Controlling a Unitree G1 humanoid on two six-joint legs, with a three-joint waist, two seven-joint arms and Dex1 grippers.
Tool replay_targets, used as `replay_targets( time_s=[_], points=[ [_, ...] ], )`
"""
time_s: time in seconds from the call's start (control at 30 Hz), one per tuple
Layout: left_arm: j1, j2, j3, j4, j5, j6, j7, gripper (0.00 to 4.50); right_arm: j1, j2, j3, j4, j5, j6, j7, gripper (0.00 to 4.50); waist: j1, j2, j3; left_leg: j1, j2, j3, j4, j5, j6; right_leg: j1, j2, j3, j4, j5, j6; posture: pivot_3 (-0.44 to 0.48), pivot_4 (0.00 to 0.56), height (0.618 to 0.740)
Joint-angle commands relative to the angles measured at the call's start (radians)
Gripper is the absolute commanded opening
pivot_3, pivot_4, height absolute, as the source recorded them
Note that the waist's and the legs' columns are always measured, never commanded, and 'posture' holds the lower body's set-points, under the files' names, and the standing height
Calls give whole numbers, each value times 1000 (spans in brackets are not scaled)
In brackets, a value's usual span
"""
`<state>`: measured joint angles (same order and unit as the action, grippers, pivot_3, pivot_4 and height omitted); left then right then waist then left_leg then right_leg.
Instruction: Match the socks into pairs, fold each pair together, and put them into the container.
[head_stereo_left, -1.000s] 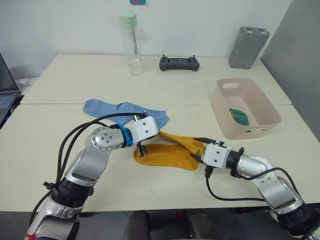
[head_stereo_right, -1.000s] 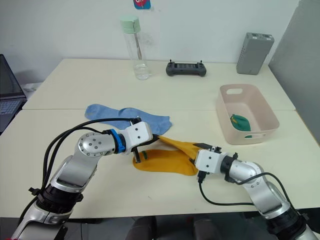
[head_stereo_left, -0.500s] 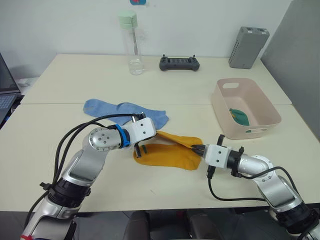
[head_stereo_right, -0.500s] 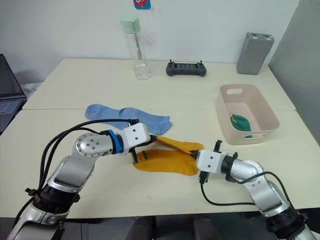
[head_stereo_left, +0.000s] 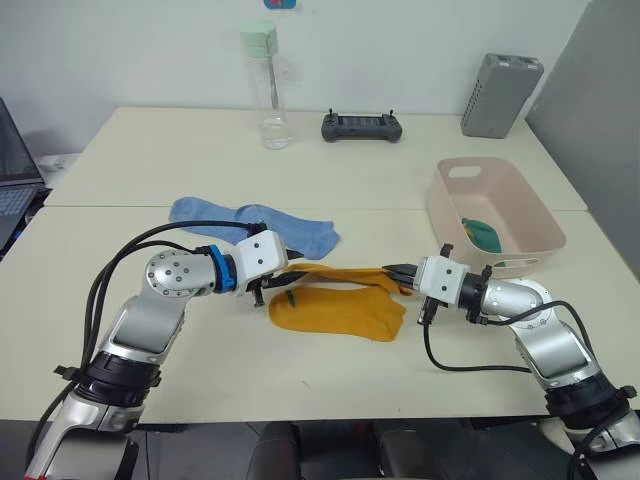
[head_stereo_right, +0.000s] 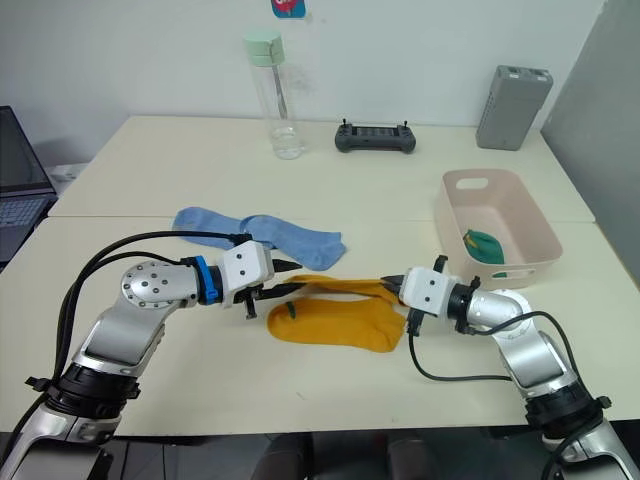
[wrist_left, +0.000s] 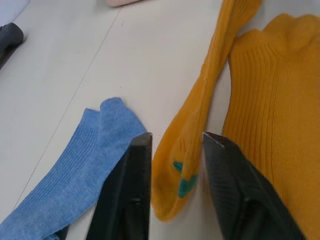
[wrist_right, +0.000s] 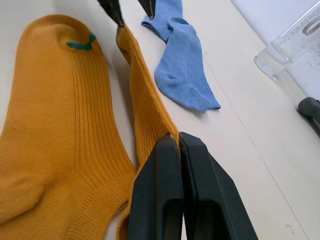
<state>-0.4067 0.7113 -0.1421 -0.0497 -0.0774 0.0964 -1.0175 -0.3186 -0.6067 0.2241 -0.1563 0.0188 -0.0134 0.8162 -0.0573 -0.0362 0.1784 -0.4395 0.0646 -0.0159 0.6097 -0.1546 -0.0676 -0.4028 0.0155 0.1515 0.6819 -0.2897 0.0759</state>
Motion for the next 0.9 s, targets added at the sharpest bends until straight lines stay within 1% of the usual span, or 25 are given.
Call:
replay_targets(
  time_s=[0.03, 0.07, 0.23, 0.37, 0.5, 0.6, 0.7, 0.8, 0.9],
  points=[
    [45, -20, 42, 15, -31, -136, 14, 2947, 18, 4, -19, -27, 16, -18, 3, 0, 0, 0, 0, 0, 0, 0, 0, 0, 0, 0, 0, 0, 0, 0, 0, 0, 150, 740],
    [57, -26, 54, 17, -48, -142, 15, 2947, 21, 4, -21, -30, 17, -16, 3, 0, 0, 0, 0, 0, 0, 0, 0, 0, 0, 0, 0, 0, 0, 0, 0, 0, 150, 740],
    [91, -10, 93, 107, -39, -210, 26, 2947, 20, 8, -26, -32, 21, -8, 8, 0, 0, 0, 0, 1, 0, 0, 0, 0, 0, 0, 0, 0, 1, 0, 0, 0, 150, 740],
    [72, -35, 96, 136, -38, -249, 49, 2947, 15, 15, -25, -28, 21, -4, 7, 0, 0, 0, 0, 1, 0, 1, 1, 0, 0, 0, 0, 1, 0, 0, 0, 0, 150, 740],
    [63, -32, 84, 148, -19, -275, 51, 2947, 16, 21, -27, -36, 20, 4, 11, 0, 1, 0, 0, 1, 0, 1, 0, 0, 0, 0, 0, 1, 0, 1, 1, 0, 150, 740],
    [62, -31, 73, 149, -13, -284, 44, 2395, 19, 23, -28, -43, 21, 9, 10, 0, 1, 0, 0, 1, 0, 1, 0, 0, 0, 0, 0, 1, 0, 0, 0, 0, 150, 740],
    [83, -16, 55, 116, -38, -270, -10, 1507, 21, 28, -33, -54, 32, 31, 6, 0, 1, 0, 0, 1, 0, 1, 0, 0, 0, 0, 0, 1, 0, 0, 0, 0, 150, 740],
    [93, -3, 52, 96, -42, -265, -35, 1507, 20, 30, -35, -59, 35, 44, 6, 0, 0, 0, 0, 1, 0, 1, 0, 0, 0, 0, 0, 1, 0, 0, 0, 0, 150, 740],
    [99, 0, 60, 85, -39, -272, -31, 1507, 22, 33, -35, -59, 37, 53, 3, 0, 0, 0, 0, 1, 0, 1, 0, 0, 0, 0, 0, 1, 0, 0, 0, 0, 150, 740]
  ],
)
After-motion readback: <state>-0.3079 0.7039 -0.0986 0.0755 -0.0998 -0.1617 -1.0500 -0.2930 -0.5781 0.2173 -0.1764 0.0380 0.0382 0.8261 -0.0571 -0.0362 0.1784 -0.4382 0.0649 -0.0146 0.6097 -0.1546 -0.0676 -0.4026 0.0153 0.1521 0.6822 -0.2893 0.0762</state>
